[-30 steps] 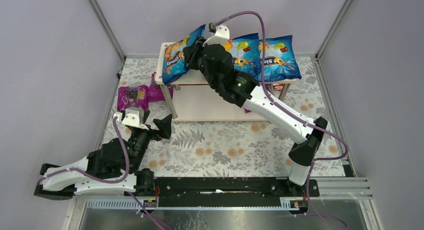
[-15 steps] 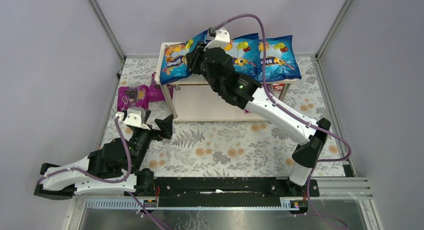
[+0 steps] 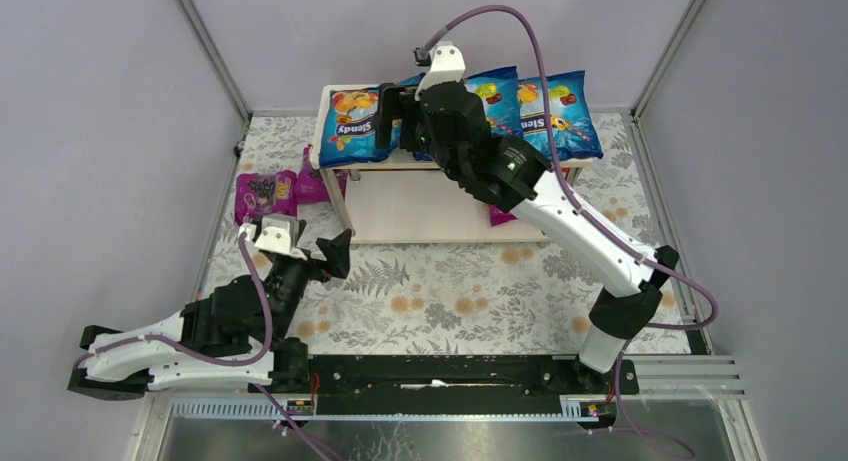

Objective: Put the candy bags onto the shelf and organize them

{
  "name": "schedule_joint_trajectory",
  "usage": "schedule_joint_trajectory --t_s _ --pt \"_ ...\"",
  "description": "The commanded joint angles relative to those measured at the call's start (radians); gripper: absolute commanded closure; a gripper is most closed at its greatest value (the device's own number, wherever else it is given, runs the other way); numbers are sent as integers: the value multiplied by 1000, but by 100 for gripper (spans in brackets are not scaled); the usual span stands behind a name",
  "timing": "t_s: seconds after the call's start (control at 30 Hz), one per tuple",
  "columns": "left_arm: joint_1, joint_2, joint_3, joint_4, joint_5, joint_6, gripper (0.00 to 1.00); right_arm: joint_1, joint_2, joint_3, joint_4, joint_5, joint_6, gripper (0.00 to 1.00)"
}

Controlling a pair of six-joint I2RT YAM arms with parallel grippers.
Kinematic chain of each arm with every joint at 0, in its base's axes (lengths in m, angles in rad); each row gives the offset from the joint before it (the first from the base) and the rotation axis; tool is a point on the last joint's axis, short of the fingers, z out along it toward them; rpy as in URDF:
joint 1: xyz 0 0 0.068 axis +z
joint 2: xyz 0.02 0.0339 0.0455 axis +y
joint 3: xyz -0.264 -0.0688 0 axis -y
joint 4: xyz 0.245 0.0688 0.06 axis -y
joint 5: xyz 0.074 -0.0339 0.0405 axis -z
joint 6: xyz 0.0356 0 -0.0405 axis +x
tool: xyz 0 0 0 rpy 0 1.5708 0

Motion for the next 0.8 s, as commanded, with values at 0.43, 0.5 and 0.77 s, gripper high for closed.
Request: schedule_joint_trajectory --t_s 0.43,0.5,0.77 --pt "15 204 36 50 166 -56 5 -2 -618 -536 -131 -339 -137 0" --pt "16 260 33 59 210 -97 2 -1 -713 -659 -121 -395 -130 0" --pt "37 415 -88 201 422 -349 1 -3 -975 -1074 -95 -360 2 0"
